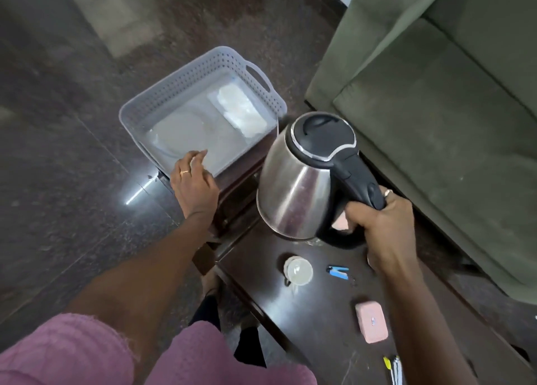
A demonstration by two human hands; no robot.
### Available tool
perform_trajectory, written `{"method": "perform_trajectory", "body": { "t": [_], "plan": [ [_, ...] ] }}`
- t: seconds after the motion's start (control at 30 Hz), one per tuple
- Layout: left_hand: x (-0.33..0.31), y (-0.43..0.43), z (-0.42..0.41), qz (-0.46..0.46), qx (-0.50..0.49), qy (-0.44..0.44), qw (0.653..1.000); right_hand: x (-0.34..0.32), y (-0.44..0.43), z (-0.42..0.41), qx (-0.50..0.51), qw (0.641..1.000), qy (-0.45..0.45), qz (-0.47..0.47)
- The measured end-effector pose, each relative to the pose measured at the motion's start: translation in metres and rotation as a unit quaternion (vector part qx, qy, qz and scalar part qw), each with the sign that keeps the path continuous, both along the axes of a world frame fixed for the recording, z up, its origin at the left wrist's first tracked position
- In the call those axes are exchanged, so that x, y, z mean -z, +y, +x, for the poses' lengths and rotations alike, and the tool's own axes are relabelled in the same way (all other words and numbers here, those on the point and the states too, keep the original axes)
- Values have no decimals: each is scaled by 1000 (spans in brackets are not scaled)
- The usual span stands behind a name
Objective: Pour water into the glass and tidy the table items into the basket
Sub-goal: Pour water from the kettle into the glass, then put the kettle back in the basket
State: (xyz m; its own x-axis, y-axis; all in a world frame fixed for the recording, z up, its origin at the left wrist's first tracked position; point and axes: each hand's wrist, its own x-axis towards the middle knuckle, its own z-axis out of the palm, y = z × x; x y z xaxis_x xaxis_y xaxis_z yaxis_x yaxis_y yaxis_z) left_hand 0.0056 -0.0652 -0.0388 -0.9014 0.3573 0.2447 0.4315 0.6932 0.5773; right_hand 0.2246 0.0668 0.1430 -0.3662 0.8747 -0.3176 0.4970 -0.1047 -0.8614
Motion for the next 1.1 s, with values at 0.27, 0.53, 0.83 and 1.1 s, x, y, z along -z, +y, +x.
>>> {"method": "perform_trajectory", "body": {
  "t": [0.27,0.53,0.83,1.1],
  "plan": [
    [9,-31,-59,6,-97,-48,994,33,-19,-134,-45,994,90,31],
    [26,-47,-72,-3,-52,-90,995,94,-40,-233,-90,995,46,16],
    [39,-51,-73,17,-37,-96,995,117,-55,-273,-105,994,2,1],
    [42,-57,-71,26,-20,-104,994,126,-75,-271,-119,993,4,2]
  ]
}}
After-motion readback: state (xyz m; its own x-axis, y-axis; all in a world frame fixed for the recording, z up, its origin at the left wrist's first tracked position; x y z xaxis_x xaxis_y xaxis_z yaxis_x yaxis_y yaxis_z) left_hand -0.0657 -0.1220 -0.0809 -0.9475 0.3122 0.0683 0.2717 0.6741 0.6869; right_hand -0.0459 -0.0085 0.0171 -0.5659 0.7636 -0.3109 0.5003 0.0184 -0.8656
